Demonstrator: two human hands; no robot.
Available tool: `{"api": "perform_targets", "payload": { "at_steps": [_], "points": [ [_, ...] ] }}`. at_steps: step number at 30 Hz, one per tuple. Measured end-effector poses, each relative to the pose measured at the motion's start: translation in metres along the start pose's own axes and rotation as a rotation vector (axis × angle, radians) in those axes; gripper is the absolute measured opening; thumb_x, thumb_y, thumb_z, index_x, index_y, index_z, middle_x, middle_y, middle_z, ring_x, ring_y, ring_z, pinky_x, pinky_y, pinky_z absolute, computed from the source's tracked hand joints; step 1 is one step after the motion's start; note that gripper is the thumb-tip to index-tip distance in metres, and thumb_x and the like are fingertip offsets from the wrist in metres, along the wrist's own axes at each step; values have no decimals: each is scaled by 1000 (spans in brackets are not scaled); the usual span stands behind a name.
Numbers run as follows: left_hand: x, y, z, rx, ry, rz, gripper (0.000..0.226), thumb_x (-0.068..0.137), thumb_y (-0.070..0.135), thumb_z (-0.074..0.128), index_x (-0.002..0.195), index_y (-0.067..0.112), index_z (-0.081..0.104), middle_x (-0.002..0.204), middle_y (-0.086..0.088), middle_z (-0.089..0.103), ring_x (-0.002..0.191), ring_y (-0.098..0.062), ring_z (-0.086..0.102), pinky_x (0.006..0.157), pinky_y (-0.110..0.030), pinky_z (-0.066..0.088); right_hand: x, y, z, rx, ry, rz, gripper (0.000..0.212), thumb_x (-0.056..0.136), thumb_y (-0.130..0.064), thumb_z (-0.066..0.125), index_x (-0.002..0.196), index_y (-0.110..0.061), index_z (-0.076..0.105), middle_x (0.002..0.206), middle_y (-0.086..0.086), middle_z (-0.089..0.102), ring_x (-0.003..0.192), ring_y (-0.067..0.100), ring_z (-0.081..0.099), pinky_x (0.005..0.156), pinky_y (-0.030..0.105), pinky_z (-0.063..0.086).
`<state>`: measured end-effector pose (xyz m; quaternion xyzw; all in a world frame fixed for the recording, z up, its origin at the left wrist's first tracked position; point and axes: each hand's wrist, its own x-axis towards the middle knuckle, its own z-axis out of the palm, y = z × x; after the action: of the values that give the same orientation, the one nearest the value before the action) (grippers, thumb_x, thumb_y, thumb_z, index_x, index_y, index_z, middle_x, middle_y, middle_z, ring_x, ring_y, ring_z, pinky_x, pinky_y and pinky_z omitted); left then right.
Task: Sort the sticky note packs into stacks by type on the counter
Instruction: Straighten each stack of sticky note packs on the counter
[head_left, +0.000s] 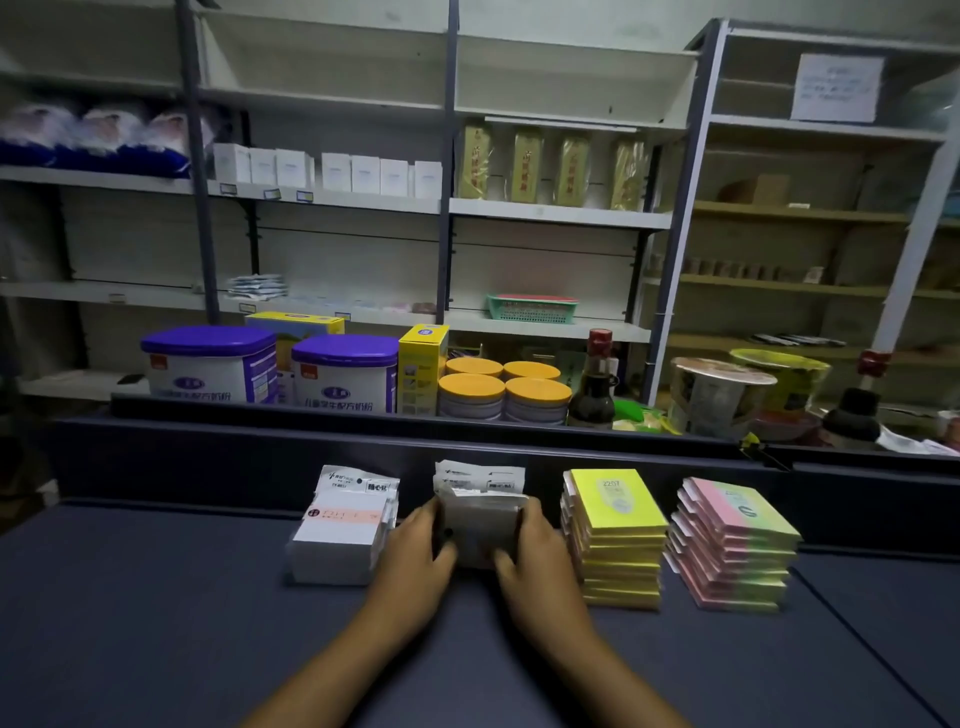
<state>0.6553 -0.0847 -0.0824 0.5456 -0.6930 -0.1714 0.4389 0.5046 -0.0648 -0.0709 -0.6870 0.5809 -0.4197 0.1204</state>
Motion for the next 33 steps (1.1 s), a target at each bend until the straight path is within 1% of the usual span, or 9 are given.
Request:
{"api": "perform_targets", "payload": {
  "at_steps": [1, 5, 9, 15, 19, 24, 27, 31, 33],
  "points": [
    [-1, 0, 0, 24, -11, 6, 43, 84, 15, 55, 125, 23, 60, 119, 7, 68, 112, -12, 63, 98, -25, 43, 0, -1, 0, -9, -22, 13, 43, 87, -10, 62, 126, -18, 45, 122, 3, 63, 114, 22, 60, 92, 30, 47],
    [-3, 3, -1, 129, -8, -5, 41, 88, 20, 55, 127, 31, 58, 118, 10, 69, 114, -11, 61, 90, -21, 33, 1, -2, -3, 24, -20, 1, 42, 87, -6, 62, 126, -14, 48, 122, 7, 64, 113, 24, 60, 89, 28, 46],
    [-6, 5, -5, 0, 18, 28, 40, 86, 25, 52, 126, 28, 59, 118, 10, 69, 112, -11, 63, 96, -36, 50, 2, 1, -2, 26, 48, -29, 40, 87, -7, 63, 125, -14, 51, 120, 7, 65, 112, 24, 61, 88, 29, 47],
    [-7, 3, 0, 116, -3, 44, 39, 91, 16, 53, 129, 25, 58, 115, 2, 71, 111, -18, 61, 87, -17, 35, 0, 3, 2, -36, -10, 20, 33, 91, -16, 63, 122, -14, 55, 116, 9, 69, 111, 29, 64, 89, 37, 51],
    [-3, -2, 0, -51, 6, 69, 40, 87, 23, 50, 126, 26, 60, 116, 7, 70, 110, -11, 64, 95, -33, 50, 4, 7, 1, 35, 66, -22, 32, 88, -11, 65, 119, -17, 57, 113, 4, 69, 106, 22, 65, 86, 32, 51],
    [-3, -6, 3, 37, -31, 93, 42, 89, 12, 56, 128, 26, 60, 115, 9, 71, 109, -9, 63, 89, -19, 45, 6, 10, 5, -45, 1, 41, 31, 91, -21, 65, 118, -12, 52, 119, 10, 67, 112, 30, 62, 89, 39, 50],
    [-2, -7, 0, -94, -10, 81, 44, 84, 12, 58, 125, 27, 63, 112, 15, 71, 106, -1, 64, 95, -29, 51, 5, 10, 5, 19, 35, 26, 33, 87, -17, 67, 116, -15, 51, 117, 7, 67, 109, 27, 62, 88, 39, 51],
    [-1, 5, -13, -504, 72, -3, 71, 70, 25, 71, 137, 19, 48, 125, 11, 64, 114, 2, 60, 94, -16, 48, 12, 3, -3, 311, 95, 26, 41, 82, -14, 77, 117, -17, 56, 111, -2, 69, 103, 13, 64, 87, 29, 52],
    [-2, 9, -13, -671, 40, -35, 78, 74, 17, 75, 140, 23, 35, 131, 14, 57, 119, 4, 56, 92, -13, 47, 14, -2, -8, 502, 65, 53, 43, 82, -14, 78, 121, -15, 59, 111, -3, 71, 104, 8, 66, 90, 26, 53]
  ]
}}
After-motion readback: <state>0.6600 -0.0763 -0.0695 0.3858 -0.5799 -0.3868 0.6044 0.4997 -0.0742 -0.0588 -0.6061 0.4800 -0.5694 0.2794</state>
